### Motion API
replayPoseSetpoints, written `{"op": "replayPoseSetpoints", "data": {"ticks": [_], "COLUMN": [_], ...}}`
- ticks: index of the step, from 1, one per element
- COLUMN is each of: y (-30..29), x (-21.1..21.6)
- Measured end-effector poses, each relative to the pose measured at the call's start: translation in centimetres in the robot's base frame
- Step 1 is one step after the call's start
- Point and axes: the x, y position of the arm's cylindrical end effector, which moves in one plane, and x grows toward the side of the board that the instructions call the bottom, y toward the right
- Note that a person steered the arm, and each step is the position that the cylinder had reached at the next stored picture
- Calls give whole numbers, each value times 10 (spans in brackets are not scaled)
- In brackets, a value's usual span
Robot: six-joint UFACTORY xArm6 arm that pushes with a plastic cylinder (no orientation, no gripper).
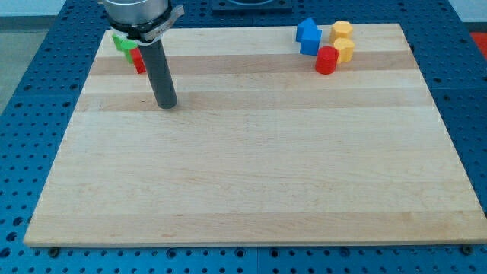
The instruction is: Move your arm towards group of blocks
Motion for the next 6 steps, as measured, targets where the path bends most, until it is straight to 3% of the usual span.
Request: {"op": "replayPoseSetpoints", "data": {"ticks": [1, 3, 4, 5, 6], "y": [10, 103, 114, 128, 159], "x": [0, -32, -84, -163, -197]}}
